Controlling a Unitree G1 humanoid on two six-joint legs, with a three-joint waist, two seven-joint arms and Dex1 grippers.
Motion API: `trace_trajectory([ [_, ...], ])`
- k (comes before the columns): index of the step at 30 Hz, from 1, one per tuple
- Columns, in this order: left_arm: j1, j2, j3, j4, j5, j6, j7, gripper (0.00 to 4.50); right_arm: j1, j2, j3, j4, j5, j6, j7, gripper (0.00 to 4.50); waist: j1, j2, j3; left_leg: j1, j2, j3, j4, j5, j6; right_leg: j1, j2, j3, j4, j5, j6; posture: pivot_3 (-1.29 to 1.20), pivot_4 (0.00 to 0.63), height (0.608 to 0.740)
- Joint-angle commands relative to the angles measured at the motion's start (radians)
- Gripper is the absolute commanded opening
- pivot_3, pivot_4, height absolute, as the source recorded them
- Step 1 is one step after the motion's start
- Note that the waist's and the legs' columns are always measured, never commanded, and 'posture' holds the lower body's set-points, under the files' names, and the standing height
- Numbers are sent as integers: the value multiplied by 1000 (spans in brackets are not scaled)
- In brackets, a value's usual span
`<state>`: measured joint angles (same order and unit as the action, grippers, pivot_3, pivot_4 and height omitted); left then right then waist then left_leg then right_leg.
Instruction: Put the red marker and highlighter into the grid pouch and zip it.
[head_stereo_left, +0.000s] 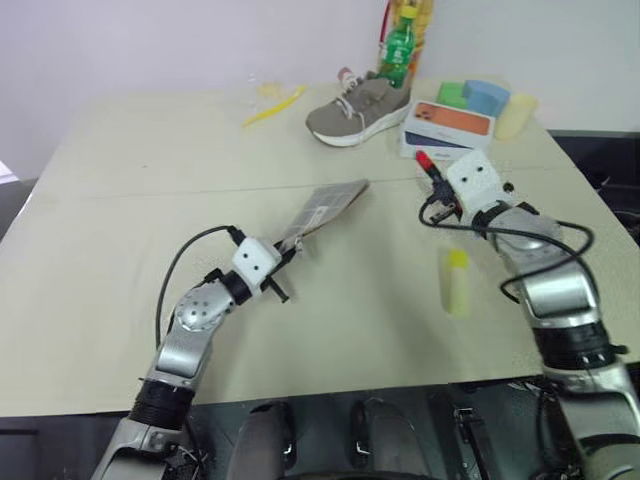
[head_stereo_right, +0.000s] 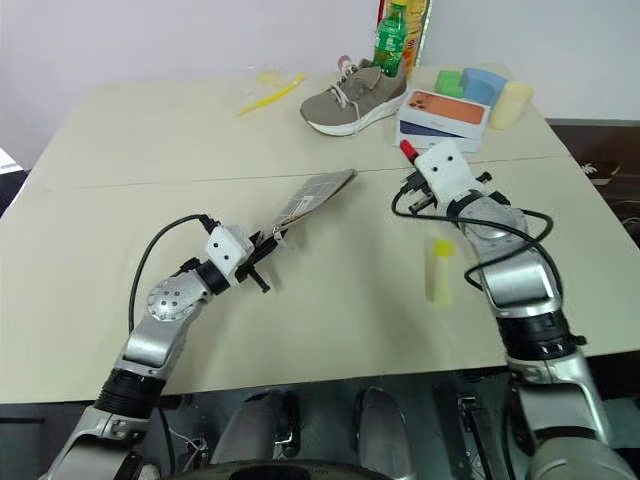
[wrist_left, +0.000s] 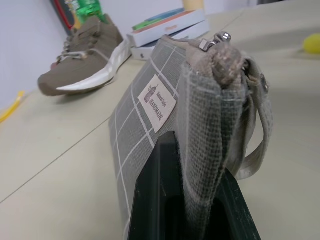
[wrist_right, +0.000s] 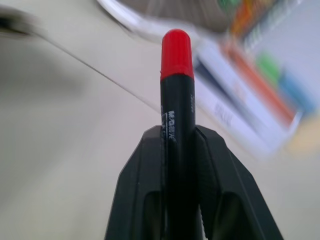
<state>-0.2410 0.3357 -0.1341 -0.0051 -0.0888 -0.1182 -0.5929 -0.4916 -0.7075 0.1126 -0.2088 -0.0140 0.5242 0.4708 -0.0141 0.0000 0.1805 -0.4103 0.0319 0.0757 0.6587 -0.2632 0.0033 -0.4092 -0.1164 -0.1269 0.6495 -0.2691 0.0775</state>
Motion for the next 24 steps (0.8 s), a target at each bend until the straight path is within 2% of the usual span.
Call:
trace_trajectory([
  [1,-10,12,10,-49,-48,7,-44,0,18,-38,31,-81,-18,-80,87,294,2,0,0,0,0,0,0,0,0,0,0,0,0,0,0,0,150,740],
  [17,-9,20,16,-103,-89,44,-87,0,48,-66,63,-122,-84,-153,199,294,11,-1,1,0,0,0,2,0,0,1,-1,0,0,1,0,0,150,740],
  [24,-12,31,7,-107,-79,33,-102,0,48,-97,95,-130,-139,-241,266,294,25,-1,1,0,0,0,3,0,0,1,-1,0,0,1,0,0,150,740],
])
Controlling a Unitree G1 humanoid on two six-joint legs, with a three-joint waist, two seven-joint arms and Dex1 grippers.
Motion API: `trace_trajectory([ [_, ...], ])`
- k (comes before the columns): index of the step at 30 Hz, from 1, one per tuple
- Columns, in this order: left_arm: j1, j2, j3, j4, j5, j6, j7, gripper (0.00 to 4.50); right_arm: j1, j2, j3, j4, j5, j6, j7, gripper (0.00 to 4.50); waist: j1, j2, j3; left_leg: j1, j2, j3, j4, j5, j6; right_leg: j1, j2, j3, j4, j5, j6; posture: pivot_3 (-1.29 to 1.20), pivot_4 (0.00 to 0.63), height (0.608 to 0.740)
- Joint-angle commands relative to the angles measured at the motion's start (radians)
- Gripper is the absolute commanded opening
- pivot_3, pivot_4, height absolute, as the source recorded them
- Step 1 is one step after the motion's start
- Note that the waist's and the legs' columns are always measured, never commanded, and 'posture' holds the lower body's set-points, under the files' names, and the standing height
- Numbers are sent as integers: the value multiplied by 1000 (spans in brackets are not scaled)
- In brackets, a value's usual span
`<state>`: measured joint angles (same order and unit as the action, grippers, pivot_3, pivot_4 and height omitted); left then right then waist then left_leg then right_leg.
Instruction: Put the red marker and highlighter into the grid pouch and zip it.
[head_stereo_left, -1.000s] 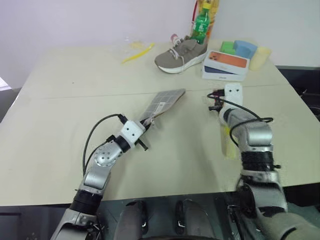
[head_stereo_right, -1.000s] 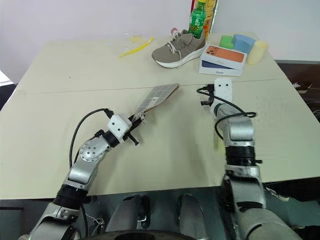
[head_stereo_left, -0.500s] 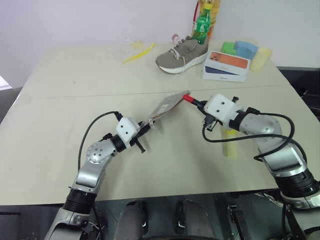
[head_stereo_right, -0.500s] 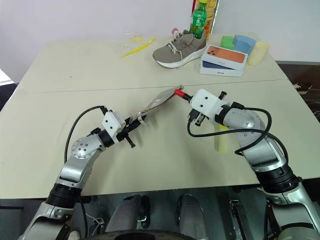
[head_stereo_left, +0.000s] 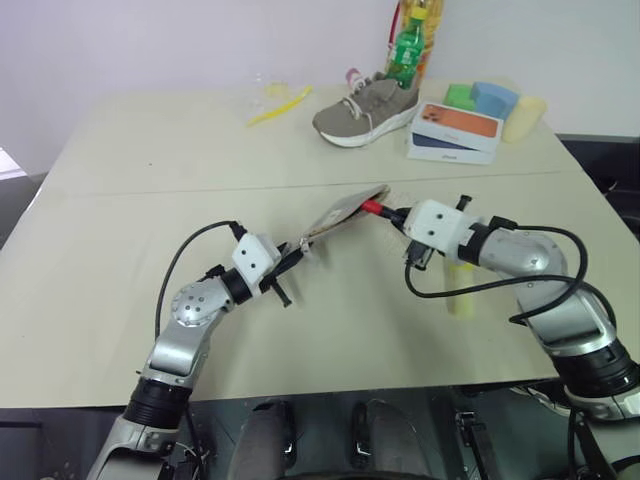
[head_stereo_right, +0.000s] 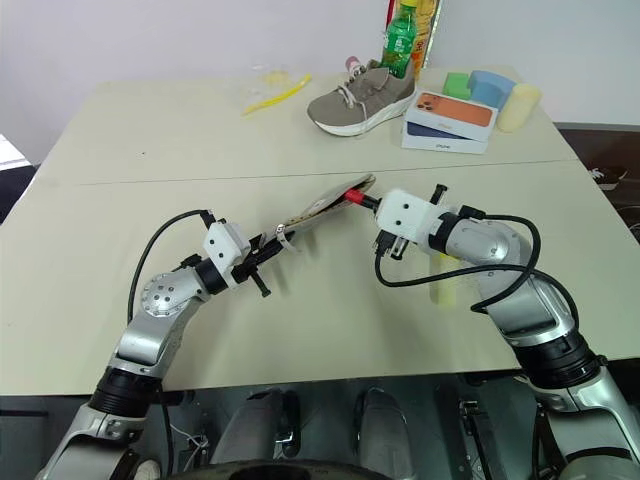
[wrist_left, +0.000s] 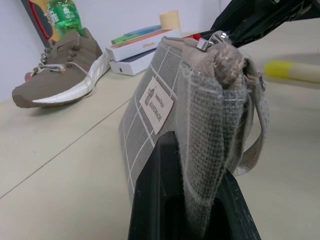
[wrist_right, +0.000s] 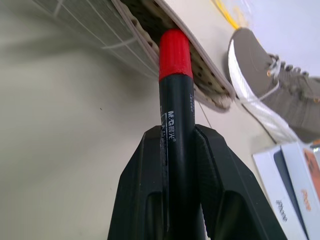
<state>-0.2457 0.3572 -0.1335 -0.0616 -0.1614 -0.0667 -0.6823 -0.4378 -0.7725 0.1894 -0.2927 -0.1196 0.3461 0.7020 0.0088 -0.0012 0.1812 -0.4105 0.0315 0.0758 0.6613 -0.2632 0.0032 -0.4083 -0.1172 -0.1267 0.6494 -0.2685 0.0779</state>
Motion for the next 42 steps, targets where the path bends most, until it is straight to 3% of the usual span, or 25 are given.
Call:
trace_trajectory([
  [1,-10,14,2,-50,-3,-22,-19,0,-5,-46,30,-52,-48,-89,53,294,2,0,0,0,0,0,0,0,0,0,0,0,0,0,0,0,150,740],
  [6,-34,40,-23,-44,-2,-27,-74,0,4,-112,98,-99,-98,-236,160,294,4,0,0,0,0,0,1,0,0,0,0,0,-1,0,0,0,150,740],
  [12,-45,83,-65,-77,-35,17,-186,0,7,-81,159,-114,-154,-362,190,294,3,0,0,0,0,0,1,0,0,0,0,0,0,0,0,0,150,740],
  [19,-41,103,-70,-107,-46,66,-237,0,-6,-54,129,-91,-154,-373,211,294,4,0,0,0,0,0,2,0,0,1,0,0,0,0,0,0,150,740],
  [26,-31,113,-63,-125,-58,97,-262,0,-2,-63,90,-87,-153,-367,212,3668,4,0,0,0,0,0,2,0,0,1,0,0,0,0,0,0,150,740],
  [27,-30,113,-63,-126,-58,99,-264,0,-1,-62,83,-87,-152,-367,207,4335,4,0,0,0,0,0,2,0,0,1,0,0,0,0,0,0,150,740],
  [34,-37,95,-50,-92,-43,84,-242,0,18,-38,-17,-111,-47,-246,211,4476,5,0,0,0,0,0,2,0,0,1,0,0,0,0,0,0,150,740],
  [38,-30,84,-46,-52,-5,39,-206,0,55,2,-102,-168,73,-34,211,4476,5,0,0,0,0,0,2,0,0,1,0,0,0,0,0,0,150,740],
  [42,-30,77,-40,-15,21,-2,-169,0,126,-45,-181,-216,147,93,250,4476,6,0,0,0,0,-1,2,0,0,2,0,0,0,0,0,0,150,740],
])
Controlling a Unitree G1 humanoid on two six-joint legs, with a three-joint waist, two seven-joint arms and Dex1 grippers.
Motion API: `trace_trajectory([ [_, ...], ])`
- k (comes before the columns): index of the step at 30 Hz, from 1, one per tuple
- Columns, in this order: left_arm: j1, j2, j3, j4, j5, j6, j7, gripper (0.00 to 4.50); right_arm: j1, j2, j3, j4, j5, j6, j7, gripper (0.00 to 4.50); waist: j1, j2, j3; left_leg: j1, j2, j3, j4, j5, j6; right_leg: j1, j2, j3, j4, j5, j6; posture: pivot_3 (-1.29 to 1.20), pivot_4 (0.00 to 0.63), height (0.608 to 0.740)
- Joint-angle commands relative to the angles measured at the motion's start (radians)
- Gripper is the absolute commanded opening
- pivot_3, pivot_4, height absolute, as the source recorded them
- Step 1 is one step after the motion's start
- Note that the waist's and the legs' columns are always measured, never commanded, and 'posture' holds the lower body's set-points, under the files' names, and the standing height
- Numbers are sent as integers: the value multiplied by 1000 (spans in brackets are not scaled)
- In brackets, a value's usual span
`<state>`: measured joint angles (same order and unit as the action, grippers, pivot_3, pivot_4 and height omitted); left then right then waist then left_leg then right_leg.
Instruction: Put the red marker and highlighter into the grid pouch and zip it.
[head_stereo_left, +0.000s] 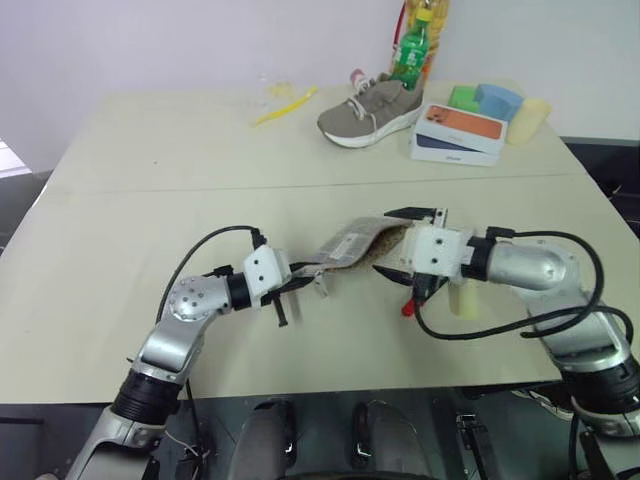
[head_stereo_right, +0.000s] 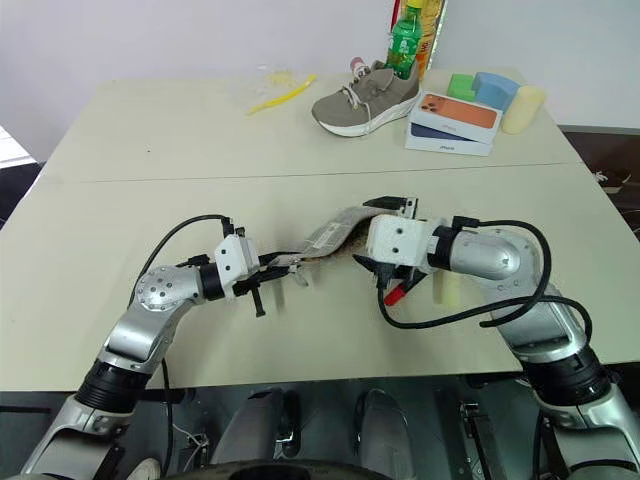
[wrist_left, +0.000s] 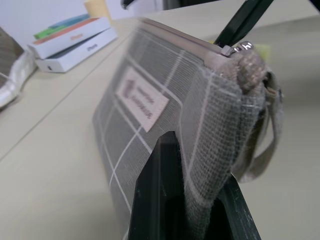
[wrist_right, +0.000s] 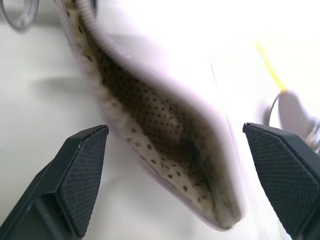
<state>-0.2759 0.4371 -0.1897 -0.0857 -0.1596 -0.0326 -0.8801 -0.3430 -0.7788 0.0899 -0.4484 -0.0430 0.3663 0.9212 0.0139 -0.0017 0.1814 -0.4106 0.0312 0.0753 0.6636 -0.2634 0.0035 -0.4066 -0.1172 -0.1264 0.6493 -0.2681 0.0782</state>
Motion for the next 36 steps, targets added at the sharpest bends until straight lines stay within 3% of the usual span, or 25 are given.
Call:
trace_trajectory([
  [1,-1,-6,17,16,19,-38,35,0,64,-73,-116,-72,97,98,62,4476,3,0,0,0,0,0,0,0,0,0,0,0,0,0,0,0,150,740],
  [5,0,-9,8,36,21,-52,33,0,160,-194,-188,-103,152,126,146,4476,0,0,0,0,0,0,0,-1,1,0,-1,0,0,0,0,0,150,740],
  [9,-12,-6,-2,45,7,-57,4,0,207,-314,-125,-25,81,-8,207,4476,-3,0,0,1,0,0,0,-1,1,0,0,0,0,0,0,0,150,740],
  [25,6,4,14,8,13,-38,14,0,-56,-229,166,392,-25,-286,327,4476,-1,0,0,1,0,1,1,0,1,1,0,1,0,1,1,0,150,740],
  [28,16,8,17,-7,13,-30,21,0,-101,-189,183,464,-38,-304,328,3615,-2,-1,-1,2,0,1,1,0,1,2,0,1,0,1,1,0,150,740],
  [34,26,18,27,-22,9,-19,27,0,-128,-144,188,484,-50,-318,311,567,-2,-1,-1,3,0,1,2,0,1,2,0,1,0,1,1,0,150,740],
  [35,26,19,28,-22,8,-19,28,0,-130,-135,181,482,-59,-329,287,216,-2,-1,-1,3,0,1,2,0,1,2,0,1,0,1,1,0,150,740],
  [36,24,15,35,-20,7,-21,38,0,-133,-117,170,472,-68,-339,250,205,-3,-1,-1,3,0,1,2,0,1,2,0,1,0,1,1,0,150,740],
])
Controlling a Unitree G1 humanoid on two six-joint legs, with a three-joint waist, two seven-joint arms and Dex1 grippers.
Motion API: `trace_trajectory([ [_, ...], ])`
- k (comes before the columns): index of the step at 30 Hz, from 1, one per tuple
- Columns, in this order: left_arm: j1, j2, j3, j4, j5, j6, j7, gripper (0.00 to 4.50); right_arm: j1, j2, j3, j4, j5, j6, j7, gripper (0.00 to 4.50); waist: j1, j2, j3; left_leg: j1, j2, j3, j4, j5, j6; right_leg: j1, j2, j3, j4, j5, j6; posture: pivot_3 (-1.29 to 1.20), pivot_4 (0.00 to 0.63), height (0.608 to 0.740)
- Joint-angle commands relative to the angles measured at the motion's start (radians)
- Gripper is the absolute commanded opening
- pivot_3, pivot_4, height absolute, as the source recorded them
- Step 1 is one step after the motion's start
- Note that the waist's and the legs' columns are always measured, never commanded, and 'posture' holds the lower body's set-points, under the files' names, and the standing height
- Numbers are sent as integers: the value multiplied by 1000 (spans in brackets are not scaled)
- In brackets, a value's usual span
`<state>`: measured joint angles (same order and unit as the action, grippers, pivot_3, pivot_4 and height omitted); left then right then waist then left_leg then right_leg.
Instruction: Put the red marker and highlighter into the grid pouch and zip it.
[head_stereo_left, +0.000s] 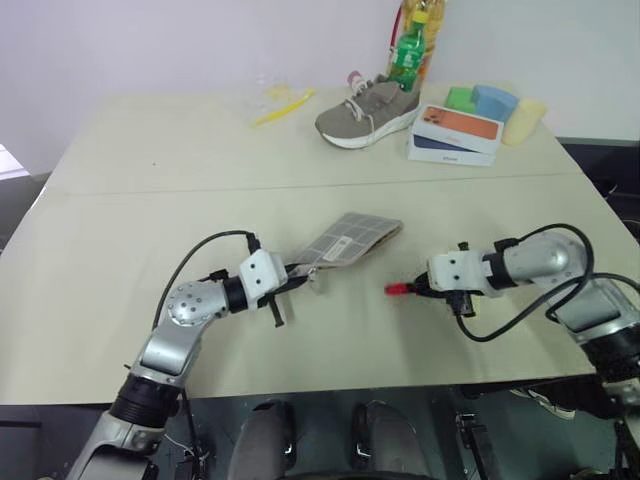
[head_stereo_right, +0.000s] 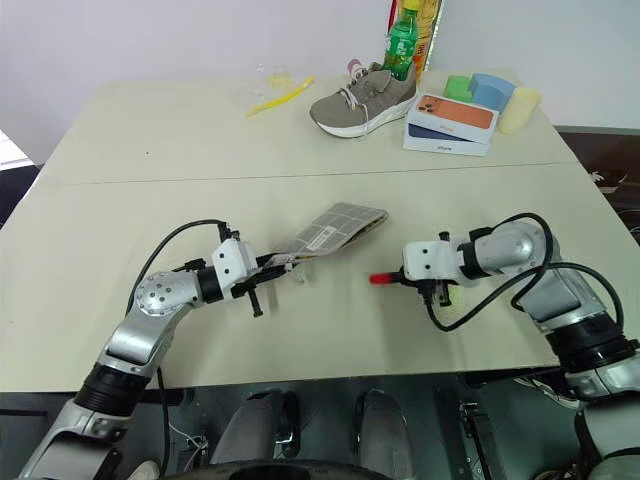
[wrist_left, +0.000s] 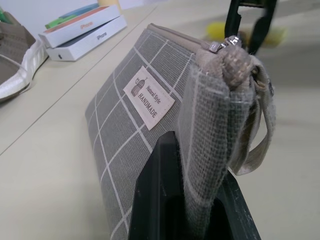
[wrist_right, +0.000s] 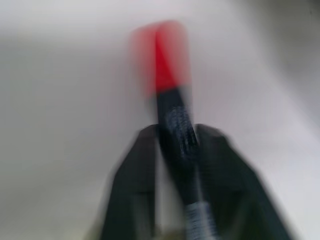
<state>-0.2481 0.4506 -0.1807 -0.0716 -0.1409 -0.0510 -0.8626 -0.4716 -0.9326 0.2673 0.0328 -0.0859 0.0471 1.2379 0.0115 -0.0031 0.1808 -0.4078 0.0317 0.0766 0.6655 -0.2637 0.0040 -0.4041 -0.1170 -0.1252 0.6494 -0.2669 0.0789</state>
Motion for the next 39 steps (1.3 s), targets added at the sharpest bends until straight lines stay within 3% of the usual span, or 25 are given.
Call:
trace_trajectory([
  [1,-4,-2,31,-32,-13,-4,28,0,-7,49,-16,-16,-33,-27,-93,205,-3,0,0,0,0,0,0,0,0,0,0,0,0,0,0,0,150,740],
  [6,-21,-41,66,-8,-42,-1,78,0,-12,102,-79,-107,-84,15,-258,205,1,0,0,0,0,1,0,1,-1,-1,0,0,1,0,0,0,150,740],
  [12,-42,-64,86,25,-70,2,92,0,26,93,-132,-250,-127,88,-348,205,5,0,0,-1,-1,1,0,1,-2,-1,-1,0,0,1,1,0,150,740],
  [27,-35,-55,70,109,-66,-81,8,0,-46,55,-137,-234,-191,32,-389,205,2,0,0,-1,-1,1,0,0,-1,-1,-1,0,0,1,1,0,150,740],
  [39,-13,-51,34,17,-60,-56,14,0,-68,42,-89,-181,-245,-65,-365,205,1,0,0,-1,-1,1,0,0,-1,-1,-1,0,0,1,1,0,150,740],
])
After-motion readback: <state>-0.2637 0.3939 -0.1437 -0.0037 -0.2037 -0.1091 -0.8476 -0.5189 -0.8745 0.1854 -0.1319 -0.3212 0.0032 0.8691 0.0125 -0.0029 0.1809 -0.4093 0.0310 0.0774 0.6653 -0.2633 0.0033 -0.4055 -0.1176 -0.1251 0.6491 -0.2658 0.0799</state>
